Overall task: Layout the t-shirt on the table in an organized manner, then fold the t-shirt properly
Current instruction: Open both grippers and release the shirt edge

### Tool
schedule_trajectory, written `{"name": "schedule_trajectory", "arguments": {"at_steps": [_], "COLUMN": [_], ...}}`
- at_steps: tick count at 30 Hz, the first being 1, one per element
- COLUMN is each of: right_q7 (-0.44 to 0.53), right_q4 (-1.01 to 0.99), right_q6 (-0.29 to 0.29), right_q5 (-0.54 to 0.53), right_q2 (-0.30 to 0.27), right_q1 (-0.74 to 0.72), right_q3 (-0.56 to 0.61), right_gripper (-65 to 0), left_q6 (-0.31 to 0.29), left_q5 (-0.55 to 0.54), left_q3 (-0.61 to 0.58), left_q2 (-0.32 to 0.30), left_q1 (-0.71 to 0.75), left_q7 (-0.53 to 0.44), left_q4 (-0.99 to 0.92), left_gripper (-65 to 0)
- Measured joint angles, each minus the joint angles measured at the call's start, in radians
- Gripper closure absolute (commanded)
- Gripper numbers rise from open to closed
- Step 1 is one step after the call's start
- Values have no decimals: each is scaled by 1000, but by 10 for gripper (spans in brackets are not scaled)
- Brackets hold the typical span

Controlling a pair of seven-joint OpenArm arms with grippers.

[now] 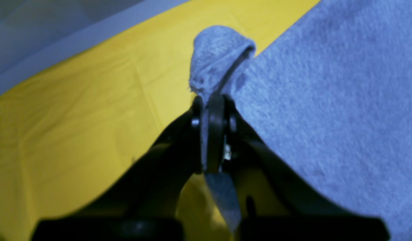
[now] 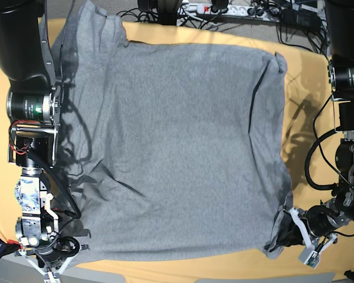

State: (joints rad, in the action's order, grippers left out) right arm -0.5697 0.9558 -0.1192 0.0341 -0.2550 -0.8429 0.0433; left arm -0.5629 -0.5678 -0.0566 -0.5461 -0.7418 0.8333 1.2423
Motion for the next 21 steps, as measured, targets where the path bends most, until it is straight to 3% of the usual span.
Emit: {"name": "schedule_trajectory", "arguments": {"at_steps": [3, 6, 14, 17, 21], "right_q7": [0, -16, -18, -15, -16], "right_q4": [0, 0, 0, 0, 0], "right_q6": [0, -4, -33, -111, -146], "right_q5": [0, 0, -20, -28, -72], "right_q2": [-12, -13, -14, -13, -13], "right_q1": [0, 0, 0, 0, 0], "right_q3": [0, 0, 0, 0, 1], "right_gripper": [0, 0, 0, 0, 0], "left_q6": [5, 55, 23, 23, 27], "left_q5": [41, 51, 53, 52, 25], "left_q3": [-5, -7, -7, -7, -7], "left_q2": [3, 3, 0, 1, 0], "left_q1": [-36, -75, -90, -90, -87], "left_q7": [-7, -8, -4, -4, -4], "left_q4": [0, 0, -35, -104, -201], "left_gripper": [0, 0, 0, 0, 0]}}
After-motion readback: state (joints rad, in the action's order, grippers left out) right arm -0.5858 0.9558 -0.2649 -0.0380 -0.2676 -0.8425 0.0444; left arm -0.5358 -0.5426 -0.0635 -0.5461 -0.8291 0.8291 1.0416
